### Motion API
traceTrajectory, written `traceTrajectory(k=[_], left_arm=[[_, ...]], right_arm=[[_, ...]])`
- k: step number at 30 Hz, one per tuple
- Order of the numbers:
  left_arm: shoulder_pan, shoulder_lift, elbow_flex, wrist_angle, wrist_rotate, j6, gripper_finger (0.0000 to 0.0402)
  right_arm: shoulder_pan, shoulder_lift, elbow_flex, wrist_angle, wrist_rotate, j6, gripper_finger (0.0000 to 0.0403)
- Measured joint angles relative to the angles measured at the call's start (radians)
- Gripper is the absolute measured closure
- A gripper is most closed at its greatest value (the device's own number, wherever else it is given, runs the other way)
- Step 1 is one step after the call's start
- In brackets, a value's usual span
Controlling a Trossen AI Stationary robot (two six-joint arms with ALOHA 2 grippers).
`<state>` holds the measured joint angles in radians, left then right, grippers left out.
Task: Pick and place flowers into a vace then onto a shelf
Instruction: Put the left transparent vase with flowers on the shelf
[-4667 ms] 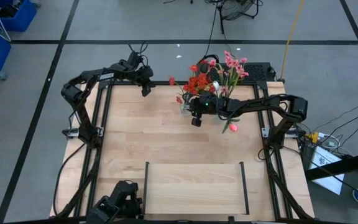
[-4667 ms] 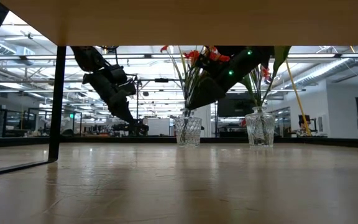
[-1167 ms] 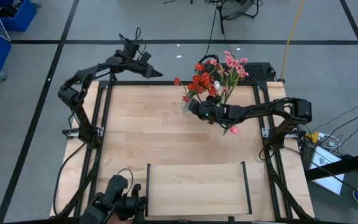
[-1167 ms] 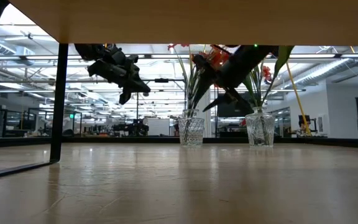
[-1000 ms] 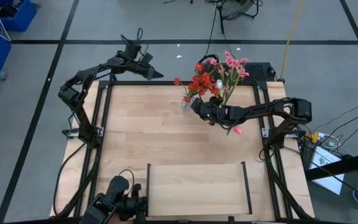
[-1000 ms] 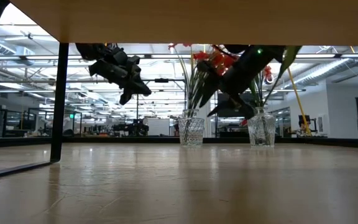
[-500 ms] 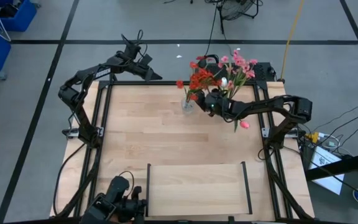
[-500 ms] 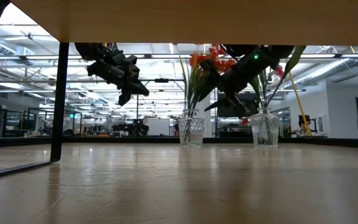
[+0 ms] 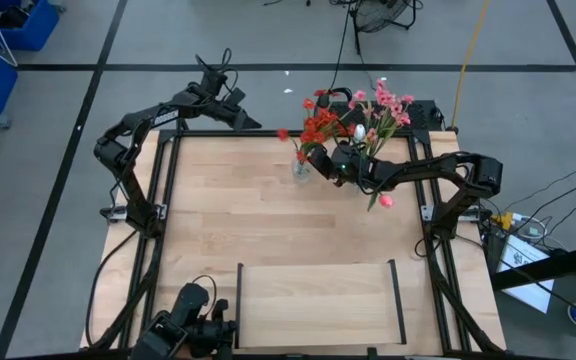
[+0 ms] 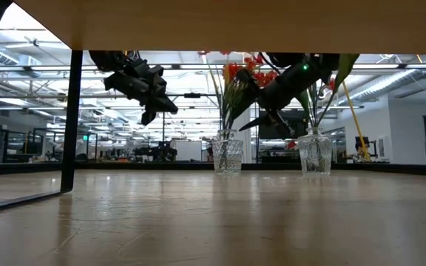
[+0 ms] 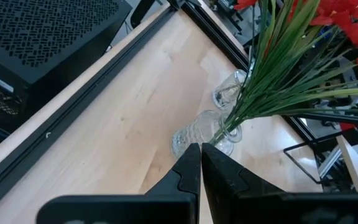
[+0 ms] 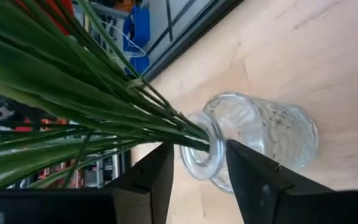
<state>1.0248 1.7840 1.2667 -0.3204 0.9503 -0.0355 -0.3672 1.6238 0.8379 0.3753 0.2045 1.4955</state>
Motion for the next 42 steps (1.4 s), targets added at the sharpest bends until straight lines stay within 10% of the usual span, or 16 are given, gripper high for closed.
traceTrajectory(k=[42], left_arm=[[-0.083,0.021,-0.034,-0.017,0.011,0.015,0.0383]], right_arm=[[-0.037,0.062,0.000,0.061,-0.081,0.010,0.0327]])
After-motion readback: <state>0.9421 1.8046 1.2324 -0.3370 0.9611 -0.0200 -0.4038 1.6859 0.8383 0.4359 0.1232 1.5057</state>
